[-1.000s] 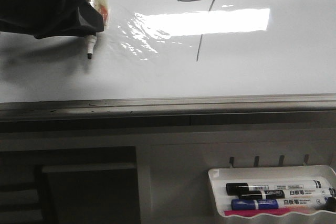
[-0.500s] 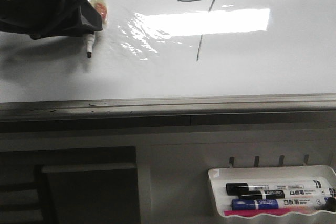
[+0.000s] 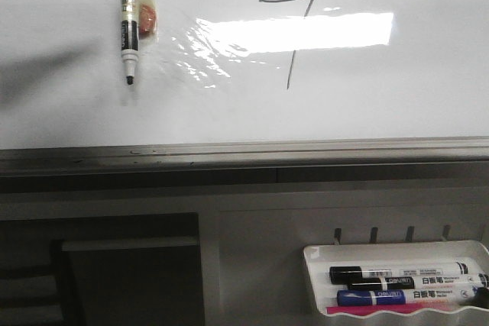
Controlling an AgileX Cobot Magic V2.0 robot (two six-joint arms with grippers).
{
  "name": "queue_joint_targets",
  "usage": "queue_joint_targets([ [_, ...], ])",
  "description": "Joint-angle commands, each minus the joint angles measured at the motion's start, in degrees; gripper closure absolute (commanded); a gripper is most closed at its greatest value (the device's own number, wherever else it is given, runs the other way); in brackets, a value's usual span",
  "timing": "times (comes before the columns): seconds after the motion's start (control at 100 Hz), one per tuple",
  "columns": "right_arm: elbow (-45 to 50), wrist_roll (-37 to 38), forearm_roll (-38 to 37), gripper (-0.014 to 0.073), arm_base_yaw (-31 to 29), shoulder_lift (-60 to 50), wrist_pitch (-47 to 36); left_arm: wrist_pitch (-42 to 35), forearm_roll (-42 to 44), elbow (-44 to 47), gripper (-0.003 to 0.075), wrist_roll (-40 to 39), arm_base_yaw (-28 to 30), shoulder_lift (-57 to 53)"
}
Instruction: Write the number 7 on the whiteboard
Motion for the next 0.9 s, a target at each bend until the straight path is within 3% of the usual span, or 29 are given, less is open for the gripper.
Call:
queue_joint_targets([
  [0.0, -1.2, -0.2, 2.4, 0.0178, -0.2, -1.9, -4.9, 0.4, 0.4, -1.7, 0.0248, 3.5, 0.1, -5.5],
  [0.07, -1.2, -0.2, 2.5, 0.0252, -0.2, -3.3, -7.5, 2.6, 2.0, -1.7, 0.0292, 5.2, 0.1, -9.2],
  [0.18, -0.8, -0.2, 2.5, 0.0447, -0.2, -5.7, -11.5, 6.1, 5.6, -1.7, 0.0416, 6.6, 0.1, -14.8],
  [0.29, 1.0, -0.2, 2.5, 0.0665, -0.2, -8.3, -15.7, 8.2, 8.7, -1.0, 0.0630, 6.6, 0.1, -20.0],
  [0.35, 2.9, -0.2, 2.7, 0.0656, -0.2, -10.4, -19.0, 8.2, 9.5, 0.3, 0.0739, 6.6, 0.1, -22.7],
  [0.89, 32.9, -1.3, 3.4, 0.0657, -0.2, -43.7, -34.7, 1.2, 9.6, 24.2, 0.0741, 6.6, 0.1, -53.8],
])
